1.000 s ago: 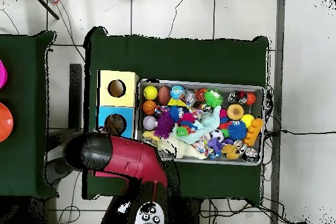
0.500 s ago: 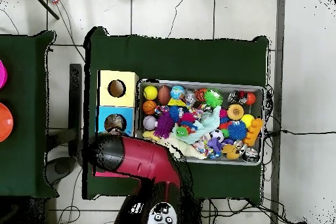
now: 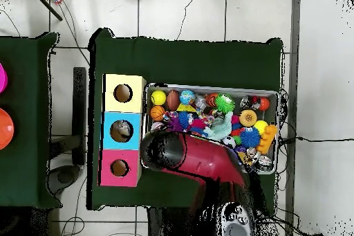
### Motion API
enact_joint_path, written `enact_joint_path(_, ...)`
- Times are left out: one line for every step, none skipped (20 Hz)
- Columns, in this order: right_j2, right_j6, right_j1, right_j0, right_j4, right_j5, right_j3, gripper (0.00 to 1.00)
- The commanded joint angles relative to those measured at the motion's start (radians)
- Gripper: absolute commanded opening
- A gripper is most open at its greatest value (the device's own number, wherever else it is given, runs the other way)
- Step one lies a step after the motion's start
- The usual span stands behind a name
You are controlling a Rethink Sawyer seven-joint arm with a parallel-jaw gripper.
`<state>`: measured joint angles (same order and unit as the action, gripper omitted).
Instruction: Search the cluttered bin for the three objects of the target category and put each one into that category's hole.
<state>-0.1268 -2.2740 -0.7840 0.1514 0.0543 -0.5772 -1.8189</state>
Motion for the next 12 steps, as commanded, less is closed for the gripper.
enact_joint_path(0.209,0.405,0.022,0.195,-0.203,0.034,0.124,1.0)
enact_joint_path(0.23,0.419,0.023,0.225,-0.23,0.037,0.128,1.0)
enact_joint_path(0.252,0.424,0.024,0.257,-0.252,0.033,0.128,1.0)
enact_joint_path(0.26,0.419,0.026,0.278,-0.27,0.026,0.129,1.0)
enact_joint_path(0.269,0.409,0.027,0.299,-0.28,0.019,0.122,1.0)
enact_joint_path(0.279,0.402,0.026,0.319,-0.294,0.02,0.11,1.0)
enact_joint_path(0.298,0.391,0.019,0.339,-0.291,0.012,0.089,1.0)
enact_joint_path(0.307,0.379,0.003,0.345,-0.287,-0.01,0.082,1.0)
enact_joint_path(0.317,0.367,-0.013,0.351,-0.283,-0.033,0.076,1.0)
enact_joint_path(0.319,0.366,-0.038,0.35,-0.282,-0.074,0.09,1.0)
enact_joint_path(0.322,0.366,-0.063,0.35,-0.281,-0.115,0.104,1.0)
enact_joint_path(0.333,0.373,-0.075,0.356,-0.282,-0.143,0.119,1.0)
